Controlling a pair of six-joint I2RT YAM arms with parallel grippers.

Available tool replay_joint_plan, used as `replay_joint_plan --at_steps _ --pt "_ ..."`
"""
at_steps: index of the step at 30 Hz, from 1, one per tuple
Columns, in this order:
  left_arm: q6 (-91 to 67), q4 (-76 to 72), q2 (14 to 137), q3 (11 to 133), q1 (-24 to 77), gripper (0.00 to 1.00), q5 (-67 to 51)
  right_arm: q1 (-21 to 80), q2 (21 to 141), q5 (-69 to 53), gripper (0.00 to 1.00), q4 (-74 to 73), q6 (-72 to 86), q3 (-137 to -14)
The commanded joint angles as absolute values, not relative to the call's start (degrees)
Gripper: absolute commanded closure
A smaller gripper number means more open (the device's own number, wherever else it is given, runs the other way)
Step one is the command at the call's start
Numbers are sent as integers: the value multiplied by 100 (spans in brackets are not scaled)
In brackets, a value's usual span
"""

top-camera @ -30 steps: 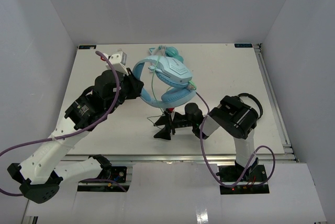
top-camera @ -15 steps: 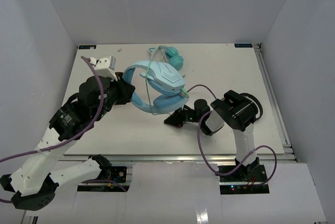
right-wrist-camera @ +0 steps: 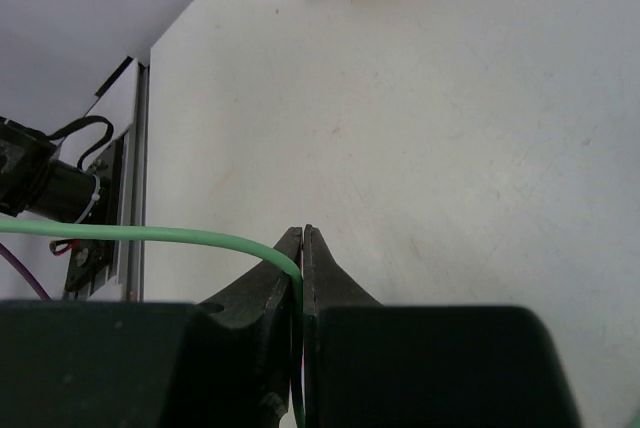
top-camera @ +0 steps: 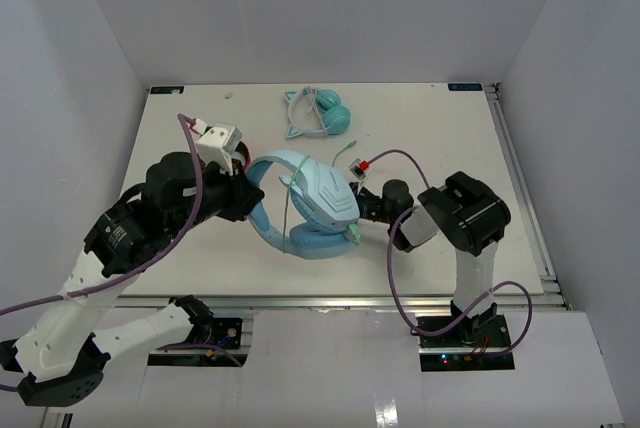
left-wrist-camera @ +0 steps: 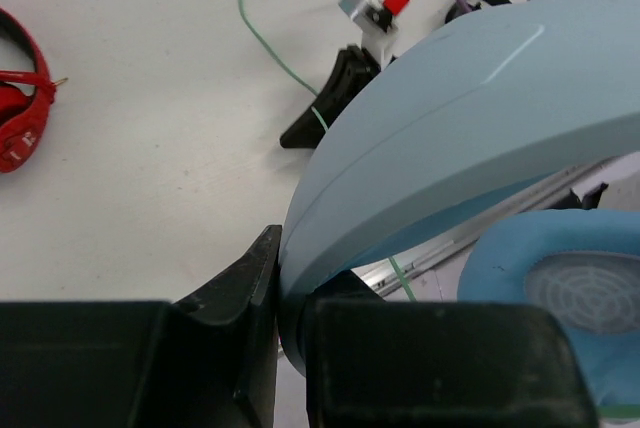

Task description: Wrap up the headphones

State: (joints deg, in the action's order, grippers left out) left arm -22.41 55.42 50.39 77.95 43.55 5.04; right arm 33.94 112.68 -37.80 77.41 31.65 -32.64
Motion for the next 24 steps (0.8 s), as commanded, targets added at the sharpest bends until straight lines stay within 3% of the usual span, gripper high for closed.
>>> replay_joint_plan --at_steps 1,6,8,13,24 --pt "-1860 5487 4934 7699 4360 100 -782 3167 10379 -3805 92 9266 3033 -3541" --pt "-1619 6003 5201 7507 4359 100 -18 3077 9244 -3440 92 7286 2250 -3593" --pt "-1574 6139 5329 7411 4361 100 727 3076 8642 -3252 92 5603 1662 -3936" --pt "-1415 6148 5651 7334 4359 100 1182 3072 8029 -2936 92 3613 957 -4627" --pt "-1379 6140 6597 7263 4366 100 2815 3132 8146 -2948 92 -186 307 -7119"
